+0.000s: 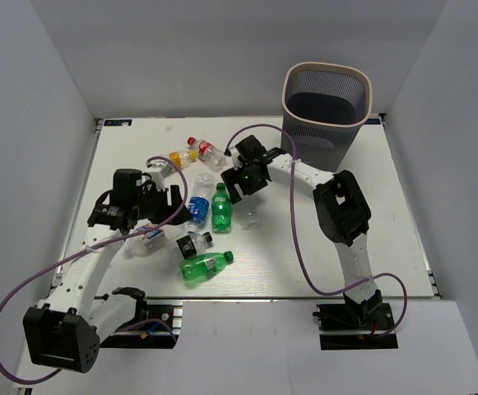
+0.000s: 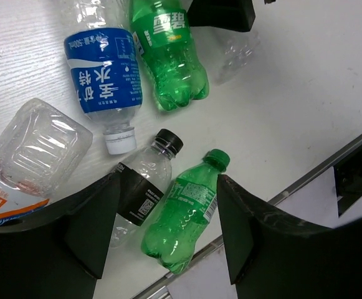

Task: Put the plastic bottles in the bin

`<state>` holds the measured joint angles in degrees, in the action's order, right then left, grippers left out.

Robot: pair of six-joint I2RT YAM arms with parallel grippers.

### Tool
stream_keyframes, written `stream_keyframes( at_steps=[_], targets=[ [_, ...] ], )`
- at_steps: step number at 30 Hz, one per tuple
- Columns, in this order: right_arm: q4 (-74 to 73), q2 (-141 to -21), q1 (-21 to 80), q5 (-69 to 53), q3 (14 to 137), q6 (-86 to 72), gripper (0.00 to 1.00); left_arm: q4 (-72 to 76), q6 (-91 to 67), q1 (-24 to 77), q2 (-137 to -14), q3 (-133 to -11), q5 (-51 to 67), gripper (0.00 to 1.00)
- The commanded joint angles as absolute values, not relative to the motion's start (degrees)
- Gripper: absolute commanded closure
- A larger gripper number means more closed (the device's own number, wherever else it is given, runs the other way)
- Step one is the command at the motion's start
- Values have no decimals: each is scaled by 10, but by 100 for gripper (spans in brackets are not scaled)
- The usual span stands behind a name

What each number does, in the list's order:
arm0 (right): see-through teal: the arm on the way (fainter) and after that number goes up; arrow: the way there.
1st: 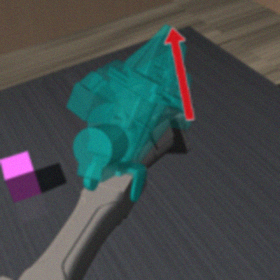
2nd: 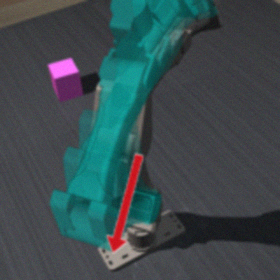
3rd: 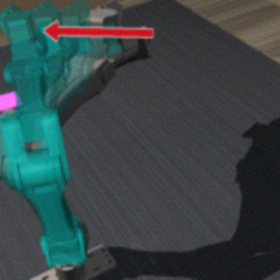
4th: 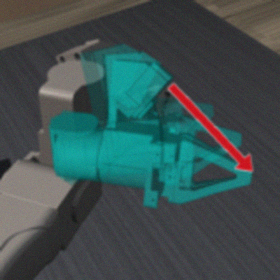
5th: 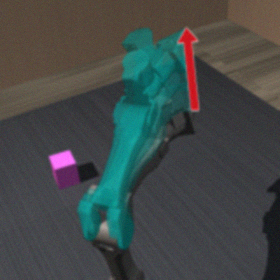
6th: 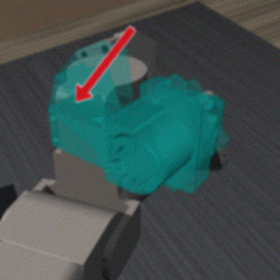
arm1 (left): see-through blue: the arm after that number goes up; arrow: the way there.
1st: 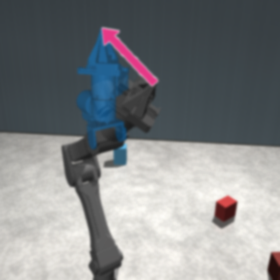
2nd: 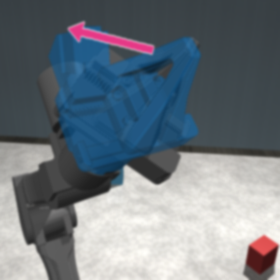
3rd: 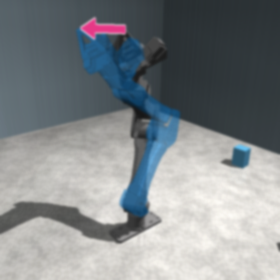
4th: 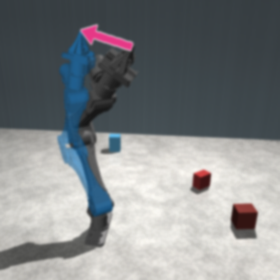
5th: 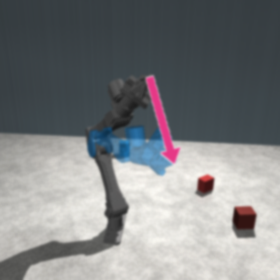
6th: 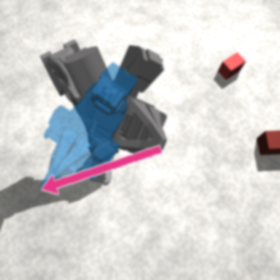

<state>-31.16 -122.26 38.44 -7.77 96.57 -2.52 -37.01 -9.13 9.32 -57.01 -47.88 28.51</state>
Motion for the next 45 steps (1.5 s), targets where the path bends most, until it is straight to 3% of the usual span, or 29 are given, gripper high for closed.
stream_keyframes(
  at_steps=[1, 8, 15, 18, 24, 25, 30, 33, 39, 45],
  targets=[
    [-294, -1230, 383, -42, 977, -15, 17, -368, -69, 103, -588, -495, 289, 27],
    [-279, -1245, 381, -30, 959, 22, 30, -403, -38, 128, -649, -513, 270, 28],
    [-291, -1246, 381, -56, 951, 58, 60, -419, -18, 161, -699, -545, 248, 26],
    [-304, -1225, 375, -63, 948, 67, 82, -419, -18, 176, -716, -560, 242, 23],
    [-329, -1140, 358, -109, 979, 110, 93, -418, -29, 202, -728, -583, 228, 23],
    [-344, -1123, 356, -112, 1018, 115, 99, -412, -34, 207, -728, -583, 228, 23],
    [-428, -1089, 342, -176, 1164, 131, 100, -342, -68, 226, -722, -583, 248, 22],
    [-413, -1049, 332, -176, 1184, 126, 100, -281, -94, 239, -739, -583, 248, 22],
    [-263, -955, 311, -22, 1164, 48, 100, -203, -149, 264, -804, -605, 194, 24],
    [-62, -899, 273, 143, 1091, 92, 100, -209, -182, 298, -895, -664, 136, 28]
  ],
)
